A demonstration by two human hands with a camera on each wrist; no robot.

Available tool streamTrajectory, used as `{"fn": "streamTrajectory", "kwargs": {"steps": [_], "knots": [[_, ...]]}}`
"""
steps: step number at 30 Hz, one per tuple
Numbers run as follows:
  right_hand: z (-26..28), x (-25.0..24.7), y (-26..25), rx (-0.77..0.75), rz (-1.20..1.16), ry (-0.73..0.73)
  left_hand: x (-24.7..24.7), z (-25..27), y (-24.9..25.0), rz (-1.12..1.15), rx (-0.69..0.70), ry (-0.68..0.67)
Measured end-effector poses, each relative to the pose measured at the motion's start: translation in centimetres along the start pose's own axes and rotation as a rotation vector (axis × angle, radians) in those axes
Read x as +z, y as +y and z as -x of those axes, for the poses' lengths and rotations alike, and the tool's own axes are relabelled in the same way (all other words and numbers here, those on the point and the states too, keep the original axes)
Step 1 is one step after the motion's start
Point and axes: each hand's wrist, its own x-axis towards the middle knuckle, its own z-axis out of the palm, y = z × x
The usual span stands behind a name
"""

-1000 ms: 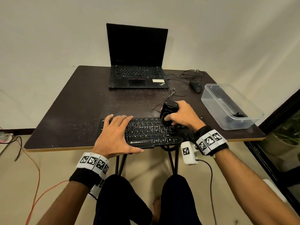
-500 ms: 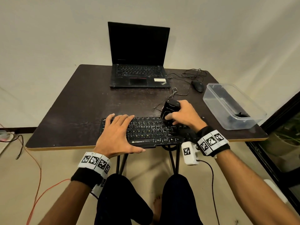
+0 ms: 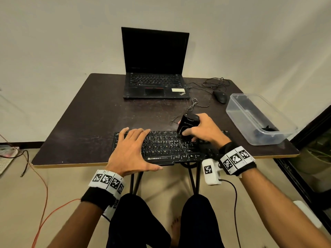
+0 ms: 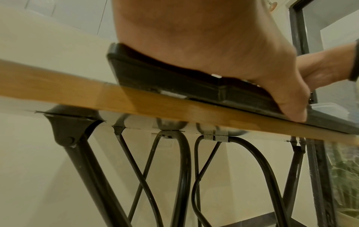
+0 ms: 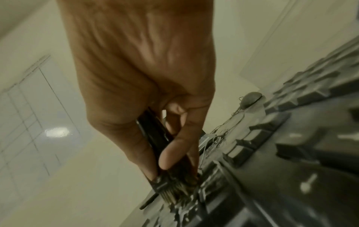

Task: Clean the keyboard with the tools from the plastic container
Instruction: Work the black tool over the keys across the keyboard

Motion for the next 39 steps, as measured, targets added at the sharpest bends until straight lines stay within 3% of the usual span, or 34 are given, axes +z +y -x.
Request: {"fn": "streamTrajectory", "kwargs": {"steps": [3, 7, 11, 14, 18, 22, 26, 29, 33, 37, 39], "knots": [[-0.1, -0.1, -0.1, -0.01, 0.036, 0.102, 0.0, -0.1, 0.1, 0.001, 0.0, -0.003], [-0.2, 0.0, -0.1, -0.029, 0.042, 0.011, -0.1, -0.1, 0.1, 0.003, -0.002, -0.005], [-0.5, -0.1, 0.0, -0.02, 0.058, 0.119, -0.1, -0.1, 0.1, -0.006, -0.003, -0.014], [-0.6, -0.1, -0.2, -0.017, 0.033, -0.007, -0.1, -0.1, 0.0, -0.007, -0.008, -0.018], [-1.0, -0.3, -0.2, 0.012, 0.041, 0.1, -0.1, -0.2, 0.1, 0.0, -0.004, -0.016], [-1.0, 0.0, -0.5, 0.008, 0.027, -0.008, -0.2, -0.1, 0.2, 0.015, -0.008, 0.002], [-1.1, 0.1, -0.8, 0.001, 0.066, 0.092, -0.1, -0.1, 0.2, 0.008, -0.007, -0.007], [-1.3, 0.4, -1.3, -0.01, 0.062, -0.006, -0.2, -0.1, 0.2, 0.007, -0.011, -0.012], [-1.3, 0.6, -1.5, -0.034, 0.082, 0.052, -0.2, -0.1, 0.3, 0.009, -0.009, -0.013], [-1.1, 1.1, -1.7, -0.061, 0.049, -0.081, -0.2, -0.1, 0.2, 0.013, -0.009, -0.009], [-1.1, 0.8, -1.7, -0.042, 0.064, 0.009, -0.2, -0.1, 0.2, 0.013, -0.005, -0.009]]}}
